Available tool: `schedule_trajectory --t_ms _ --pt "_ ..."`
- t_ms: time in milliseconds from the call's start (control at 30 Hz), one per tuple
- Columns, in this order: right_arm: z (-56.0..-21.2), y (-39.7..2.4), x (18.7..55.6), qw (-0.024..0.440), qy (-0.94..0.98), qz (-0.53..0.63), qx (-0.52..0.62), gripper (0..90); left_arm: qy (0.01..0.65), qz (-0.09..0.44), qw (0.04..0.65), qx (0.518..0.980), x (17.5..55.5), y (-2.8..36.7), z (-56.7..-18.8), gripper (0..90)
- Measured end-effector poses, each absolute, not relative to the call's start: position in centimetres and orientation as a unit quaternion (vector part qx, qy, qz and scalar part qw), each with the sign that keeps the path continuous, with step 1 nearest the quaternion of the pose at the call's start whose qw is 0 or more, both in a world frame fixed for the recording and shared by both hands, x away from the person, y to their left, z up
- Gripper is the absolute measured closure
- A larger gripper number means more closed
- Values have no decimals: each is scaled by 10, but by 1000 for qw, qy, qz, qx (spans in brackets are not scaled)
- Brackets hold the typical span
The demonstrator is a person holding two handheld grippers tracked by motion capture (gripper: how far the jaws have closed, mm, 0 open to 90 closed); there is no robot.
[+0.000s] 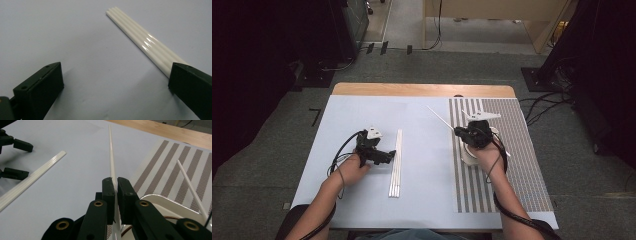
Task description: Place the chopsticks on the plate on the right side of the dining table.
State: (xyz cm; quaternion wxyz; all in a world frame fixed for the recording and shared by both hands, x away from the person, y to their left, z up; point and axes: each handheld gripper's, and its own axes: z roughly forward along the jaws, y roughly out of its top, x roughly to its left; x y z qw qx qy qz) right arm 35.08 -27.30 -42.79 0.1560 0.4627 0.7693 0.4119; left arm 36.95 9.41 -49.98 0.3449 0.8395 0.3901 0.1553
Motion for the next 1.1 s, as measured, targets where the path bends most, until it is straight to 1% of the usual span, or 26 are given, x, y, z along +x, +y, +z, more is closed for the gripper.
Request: schedule_trajectory --t_ms 1100 --pt "-423 -324 358 171 751 412 487 853 390 155 345 840 370 94 -500 0"
